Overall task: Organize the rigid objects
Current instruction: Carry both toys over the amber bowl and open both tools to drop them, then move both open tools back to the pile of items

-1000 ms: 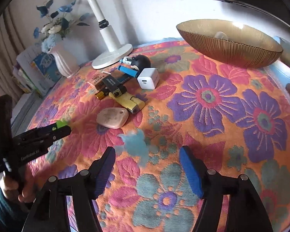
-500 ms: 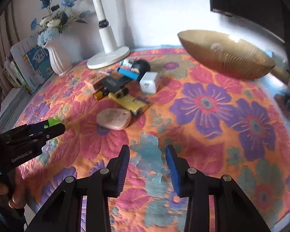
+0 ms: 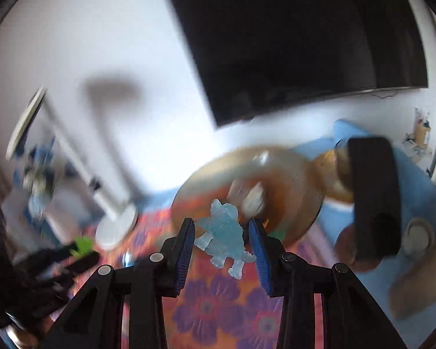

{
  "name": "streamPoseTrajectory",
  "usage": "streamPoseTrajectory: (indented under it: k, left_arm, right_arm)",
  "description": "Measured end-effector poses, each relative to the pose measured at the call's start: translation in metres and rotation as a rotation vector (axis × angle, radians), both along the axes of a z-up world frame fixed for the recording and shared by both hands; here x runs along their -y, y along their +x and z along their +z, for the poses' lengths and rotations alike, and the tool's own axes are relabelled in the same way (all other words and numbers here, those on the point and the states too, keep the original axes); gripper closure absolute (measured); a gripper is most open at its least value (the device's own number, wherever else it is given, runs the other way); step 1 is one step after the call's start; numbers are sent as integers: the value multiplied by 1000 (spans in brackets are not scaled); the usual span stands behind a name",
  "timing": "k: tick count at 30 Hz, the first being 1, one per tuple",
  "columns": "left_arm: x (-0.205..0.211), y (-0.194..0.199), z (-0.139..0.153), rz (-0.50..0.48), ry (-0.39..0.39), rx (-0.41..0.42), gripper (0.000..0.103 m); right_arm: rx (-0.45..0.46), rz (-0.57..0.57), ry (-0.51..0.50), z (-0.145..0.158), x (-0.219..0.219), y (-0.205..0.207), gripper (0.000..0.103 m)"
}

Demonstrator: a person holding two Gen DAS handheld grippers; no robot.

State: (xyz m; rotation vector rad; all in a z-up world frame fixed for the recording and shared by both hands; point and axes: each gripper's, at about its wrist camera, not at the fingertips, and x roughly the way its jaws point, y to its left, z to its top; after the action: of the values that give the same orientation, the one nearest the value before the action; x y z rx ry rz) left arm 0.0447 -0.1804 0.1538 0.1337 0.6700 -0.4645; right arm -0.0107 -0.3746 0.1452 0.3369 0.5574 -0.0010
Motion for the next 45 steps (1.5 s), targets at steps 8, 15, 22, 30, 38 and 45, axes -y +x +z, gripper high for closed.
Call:
streamPoseTrajectory:
  k: [8, 15, 22, 30, 38, 45]
  left_arm:
    - [71, 65, -9, -41, -14, -61, 59]
    - [77, 83, -6, -14, 4, -58, 34]
    - [26, 63, 4, 35, -4, -39, 34]
    - [-62, 19, 47, 156, -64, 46, 24]
    - [-158, -41, -15, 362, -70, 1, 20]
    - [-191, -51, -108, 437, 6, -111, 20]
  right_arm:
    - [-99, -32, 7, -5, 30, 55, 65]
    - [-191, -68, -91, -14, 32, 85, 62]
    - [-176, -36, -102, -13, 15, 65, 57]
    - [-95, 56, -142, 21, -44, 35, 44]
    - [-94, 209, -186, -30, -115, 1, 14]
    - [-193, 308, -295, -120, -155, -4, 14]
